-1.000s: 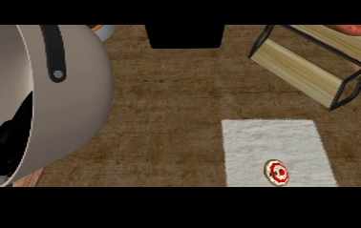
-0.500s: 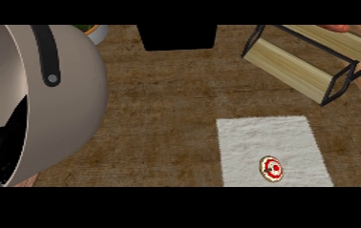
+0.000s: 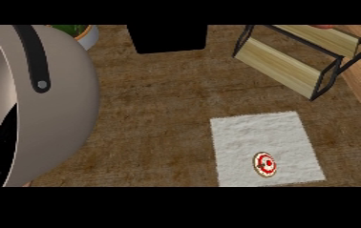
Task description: Pick the sweet potato from the placemat and place it in the tiered shelf
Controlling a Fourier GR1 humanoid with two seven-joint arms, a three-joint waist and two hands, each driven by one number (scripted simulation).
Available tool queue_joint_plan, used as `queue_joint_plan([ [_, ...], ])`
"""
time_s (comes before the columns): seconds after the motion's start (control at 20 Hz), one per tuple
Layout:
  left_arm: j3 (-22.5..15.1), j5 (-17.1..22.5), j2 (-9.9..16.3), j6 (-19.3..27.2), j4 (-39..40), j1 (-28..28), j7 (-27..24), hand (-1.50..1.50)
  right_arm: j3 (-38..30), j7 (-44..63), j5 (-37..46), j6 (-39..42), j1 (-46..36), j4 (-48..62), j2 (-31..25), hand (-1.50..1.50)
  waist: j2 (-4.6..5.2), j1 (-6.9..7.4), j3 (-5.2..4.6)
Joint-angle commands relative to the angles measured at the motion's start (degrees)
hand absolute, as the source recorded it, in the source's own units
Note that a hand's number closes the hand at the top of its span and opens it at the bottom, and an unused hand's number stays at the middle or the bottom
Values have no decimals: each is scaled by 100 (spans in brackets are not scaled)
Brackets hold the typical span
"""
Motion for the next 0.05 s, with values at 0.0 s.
queue_joint_plan([
  [0.0, 27, 112, -135, -54, 445, 118, 54, 0, -907, 553, -760, 1208, 338, -425, -528, -150, 53, -141, -77],
])
